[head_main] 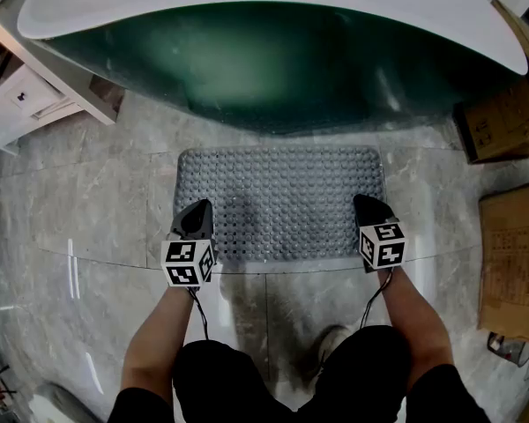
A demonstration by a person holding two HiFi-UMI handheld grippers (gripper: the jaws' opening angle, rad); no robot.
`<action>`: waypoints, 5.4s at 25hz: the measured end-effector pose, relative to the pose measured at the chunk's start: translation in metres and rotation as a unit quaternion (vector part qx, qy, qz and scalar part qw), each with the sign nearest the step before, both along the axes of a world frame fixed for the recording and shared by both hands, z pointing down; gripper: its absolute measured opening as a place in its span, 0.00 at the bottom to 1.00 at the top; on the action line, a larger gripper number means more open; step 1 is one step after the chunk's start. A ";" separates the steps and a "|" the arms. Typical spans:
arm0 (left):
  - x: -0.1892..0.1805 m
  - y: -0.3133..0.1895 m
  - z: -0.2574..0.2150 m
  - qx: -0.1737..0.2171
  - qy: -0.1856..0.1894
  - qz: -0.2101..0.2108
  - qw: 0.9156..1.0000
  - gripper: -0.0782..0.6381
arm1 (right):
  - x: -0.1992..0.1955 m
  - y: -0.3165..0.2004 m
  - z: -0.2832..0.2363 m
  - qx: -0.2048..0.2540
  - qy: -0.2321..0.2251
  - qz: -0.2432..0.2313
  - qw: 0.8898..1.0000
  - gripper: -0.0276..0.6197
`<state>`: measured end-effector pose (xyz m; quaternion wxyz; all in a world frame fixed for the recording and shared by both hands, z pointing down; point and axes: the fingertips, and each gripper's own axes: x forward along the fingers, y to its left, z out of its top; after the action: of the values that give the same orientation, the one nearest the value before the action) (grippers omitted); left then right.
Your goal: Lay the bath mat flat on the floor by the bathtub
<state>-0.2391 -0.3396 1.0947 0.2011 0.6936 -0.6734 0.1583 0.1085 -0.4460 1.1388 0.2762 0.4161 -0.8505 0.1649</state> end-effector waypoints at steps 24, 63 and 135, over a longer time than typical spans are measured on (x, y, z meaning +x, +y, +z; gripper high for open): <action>0.029 0.048 -0.184 -0.003 0.006 0.045 0.999 0.13 | -0.028 0.061 -0.175 0.008 0.003 -0.058 0.998 0.07; 0.057 0.191 -0.775 0.091 0.076 0.057 0.991 0.13 | -0.081 0.214 -0.798 0.088 -0.089 -0.026 0.992 0.07; 0.136 0.478 -0.818 0.089 0.081 0.084 0.989 0.13 | -0.039 0.528 -0.847 0.094 -0.141 -0.036 0.985 0.07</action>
<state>-0.1031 0.1383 0.2764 0.1784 0.7735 -0.6055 0.0570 0.0700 0.0817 0.2922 0.1189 0.3821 -0.9071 0.1308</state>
